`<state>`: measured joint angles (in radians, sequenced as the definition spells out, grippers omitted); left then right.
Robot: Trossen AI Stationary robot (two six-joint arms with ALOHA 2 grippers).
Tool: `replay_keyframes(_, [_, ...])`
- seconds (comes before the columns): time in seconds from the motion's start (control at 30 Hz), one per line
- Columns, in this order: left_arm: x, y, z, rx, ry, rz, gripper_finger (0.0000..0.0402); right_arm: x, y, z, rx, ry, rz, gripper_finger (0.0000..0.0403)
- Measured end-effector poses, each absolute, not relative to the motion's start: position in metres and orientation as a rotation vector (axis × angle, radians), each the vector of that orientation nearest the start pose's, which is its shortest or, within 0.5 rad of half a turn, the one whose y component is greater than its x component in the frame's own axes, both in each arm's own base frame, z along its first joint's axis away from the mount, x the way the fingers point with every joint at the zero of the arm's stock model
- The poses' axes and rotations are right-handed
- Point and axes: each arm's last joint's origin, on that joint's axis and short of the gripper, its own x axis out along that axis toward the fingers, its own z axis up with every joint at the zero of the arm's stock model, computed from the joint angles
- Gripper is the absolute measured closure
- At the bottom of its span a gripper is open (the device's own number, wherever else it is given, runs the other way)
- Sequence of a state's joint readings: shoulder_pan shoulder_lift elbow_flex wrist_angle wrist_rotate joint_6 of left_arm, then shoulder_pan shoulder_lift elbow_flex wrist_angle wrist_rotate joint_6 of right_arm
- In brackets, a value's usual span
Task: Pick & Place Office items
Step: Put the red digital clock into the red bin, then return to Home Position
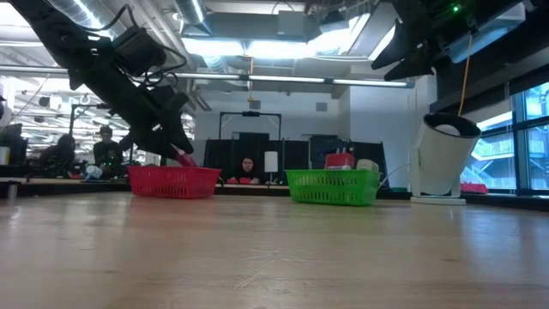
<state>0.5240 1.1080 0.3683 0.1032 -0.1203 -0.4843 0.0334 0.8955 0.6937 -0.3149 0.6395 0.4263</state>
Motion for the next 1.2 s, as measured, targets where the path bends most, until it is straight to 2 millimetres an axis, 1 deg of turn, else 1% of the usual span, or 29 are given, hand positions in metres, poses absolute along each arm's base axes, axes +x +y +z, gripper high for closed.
replay_keyframes(0.3, [0.173,0.104,0.163,-0.601,0.452,0.768,0.0210,0.187,-0.011,0.274,0.232,0.359,-0.684,0.0141])
replay_keyframes(0.43, [0.173,0.104,0.163,-0.576,0.462,0.760,0.0206,0.187,-0.011,0.274,0.232,0.359,-0.684,0.0141])
replay_keyframes(0.77, [0.173,0.104,0.162,-0.587,0.460,0.768,0.0205,0.187,-0.011,0.274,0.232,0.359,-0.684,0.0141])
replay_keyframes(0.83, [0.174,0.104,0.164,-0.594,0.448,0.743,0.0202,0.187,-0.011,0.274,0.232,0.359,-0.684,0.0141])
replay_keyframes(1.0, [0.181,0.104,0.175,-0.635,0.332,0.599,0.0180,0.187,-0.011,0.274,0.233,0.359,-0.684,0.0141])
replay_keyframes(1.1, [0.182,0.103,0.188,-0.636,0.230,0.530,0.0163,0.187,-0.011,0.274,0.233,0.359,-0.684,0.0141])
replay_keyframes(1.2, [0.178,0.098,0.204,-0.623,0.152,0.415,0.0155,0.187,-0.011,0.274,0.235,0.359,-0.682,0.0141])
